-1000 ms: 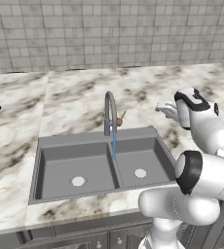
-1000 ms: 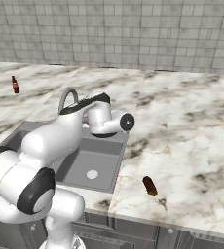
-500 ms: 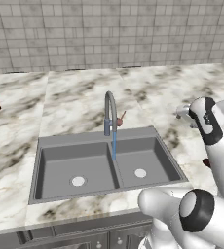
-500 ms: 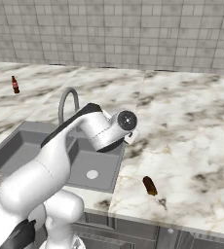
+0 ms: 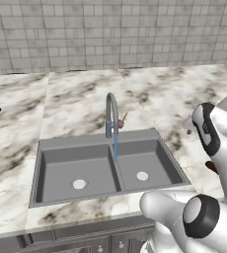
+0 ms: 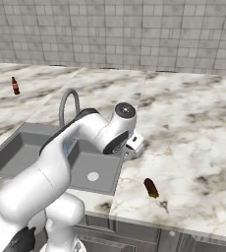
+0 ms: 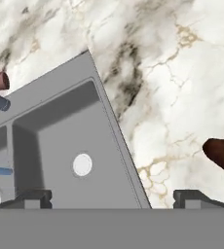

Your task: Turn on the sink faucet. Then move the sweet potato from the counter to the sink. Turn off the sink. Move the vegetable from the sink to the pot next to the stove. Finally move the pot to the front right burner.

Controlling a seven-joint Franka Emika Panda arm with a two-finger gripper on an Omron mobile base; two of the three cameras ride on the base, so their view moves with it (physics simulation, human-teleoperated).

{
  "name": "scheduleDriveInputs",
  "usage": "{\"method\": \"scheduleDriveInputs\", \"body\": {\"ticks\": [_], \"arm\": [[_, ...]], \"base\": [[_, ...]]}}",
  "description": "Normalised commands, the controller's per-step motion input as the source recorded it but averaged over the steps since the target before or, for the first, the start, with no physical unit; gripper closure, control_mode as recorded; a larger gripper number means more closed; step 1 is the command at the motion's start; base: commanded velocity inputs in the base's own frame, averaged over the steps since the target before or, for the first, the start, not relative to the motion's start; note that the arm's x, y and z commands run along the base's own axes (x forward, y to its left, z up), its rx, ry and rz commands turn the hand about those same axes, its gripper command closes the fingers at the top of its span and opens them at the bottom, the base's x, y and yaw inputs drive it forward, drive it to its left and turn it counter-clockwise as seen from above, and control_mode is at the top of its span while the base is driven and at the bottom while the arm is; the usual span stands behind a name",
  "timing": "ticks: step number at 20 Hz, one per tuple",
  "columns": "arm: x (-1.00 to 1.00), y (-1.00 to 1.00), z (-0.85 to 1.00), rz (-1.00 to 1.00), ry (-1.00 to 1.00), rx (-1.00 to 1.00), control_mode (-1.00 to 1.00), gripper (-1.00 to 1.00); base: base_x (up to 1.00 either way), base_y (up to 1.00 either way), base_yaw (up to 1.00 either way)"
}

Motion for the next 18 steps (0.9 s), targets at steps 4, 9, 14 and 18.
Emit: {"method": "scheduleDriveInputs", "body": {"ticks": [4, 9, 14, 18], "arm": [[-0.31, -0.28, -0.52, 0.11, 0.29, -0.20, -1.00, -1.00], [-0.25, -0.44, -0.39, 0.13, 0.23, -0.14, -1.00, -1.00], [-0.15, -0.47, -0.27, 0.16, 0.20, -0.06, -1.00, -1.00], [-0.03, -0.50, -0.31, 0.14, 0.12, 0.00, -1.00, -1.00]], "base": [[0.00, 0.00, 0.00], [0.00, 0.00, 0.00], [0.00, 0.00, 0.00], [0.00, 0.00, 0.00]]}}
